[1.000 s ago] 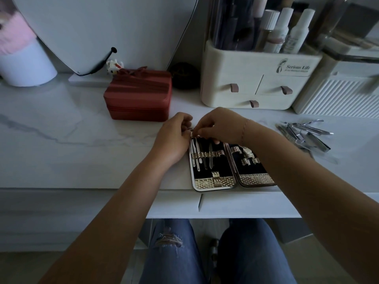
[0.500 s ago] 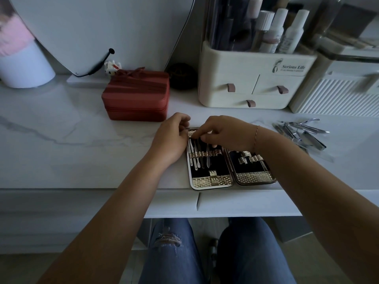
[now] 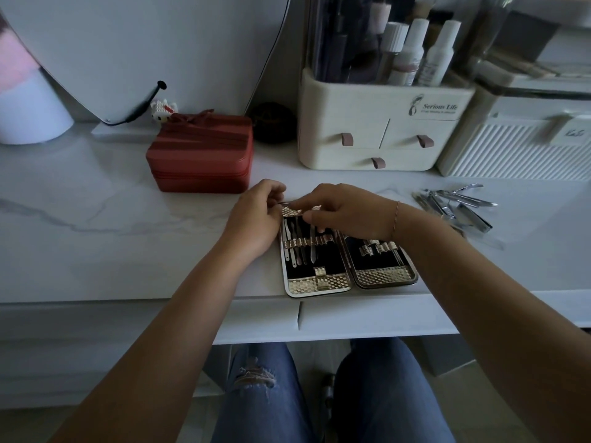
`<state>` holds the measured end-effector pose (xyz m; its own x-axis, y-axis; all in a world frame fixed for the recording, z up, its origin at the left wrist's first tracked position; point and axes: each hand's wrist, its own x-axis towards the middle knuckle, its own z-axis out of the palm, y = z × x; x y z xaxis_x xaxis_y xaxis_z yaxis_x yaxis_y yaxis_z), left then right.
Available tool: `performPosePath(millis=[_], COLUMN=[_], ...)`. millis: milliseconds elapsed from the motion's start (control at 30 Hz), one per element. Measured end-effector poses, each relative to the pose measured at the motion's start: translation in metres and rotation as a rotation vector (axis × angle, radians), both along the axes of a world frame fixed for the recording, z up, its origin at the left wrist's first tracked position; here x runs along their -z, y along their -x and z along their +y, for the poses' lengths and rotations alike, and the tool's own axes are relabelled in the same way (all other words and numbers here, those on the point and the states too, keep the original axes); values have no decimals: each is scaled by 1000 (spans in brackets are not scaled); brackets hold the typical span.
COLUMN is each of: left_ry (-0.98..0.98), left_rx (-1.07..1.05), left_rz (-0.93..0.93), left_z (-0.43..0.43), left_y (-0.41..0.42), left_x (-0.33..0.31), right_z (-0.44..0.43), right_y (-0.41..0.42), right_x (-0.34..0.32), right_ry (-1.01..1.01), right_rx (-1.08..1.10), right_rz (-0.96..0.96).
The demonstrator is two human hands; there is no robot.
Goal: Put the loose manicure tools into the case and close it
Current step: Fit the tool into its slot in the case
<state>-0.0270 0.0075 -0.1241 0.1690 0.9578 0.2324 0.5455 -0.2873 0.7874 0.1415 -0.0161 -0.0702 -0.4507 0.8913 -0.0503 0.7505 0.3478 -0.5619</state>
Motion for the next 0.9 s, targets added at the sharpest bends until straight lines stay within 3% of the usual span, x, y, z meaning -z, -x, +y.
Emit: performPosePath(millis=[100, 167, 267, 400, 900], left_ry=[-3, -12, -39, -53, -36], left_rx=[12, 15, 5, 1, -22], left_rz=[1, 11, 39, 34, 21], left_z=[0, 1, 3, 6, 3], left_y=[1, 1, 1, 0, -4], left_x=[1, 3, 6, 8, 7], right_z=[-7, -16, -41, -77, -71], right_y=[-19, -47, -104, -163, -180], right_x=[-2, -2, 6, 22, 37], right_ry=[-63, -179, -336, -393, -312], right_rx=[164, 331, 612, 852, 855], right_rz=[237, 290, 257, 143, -47])
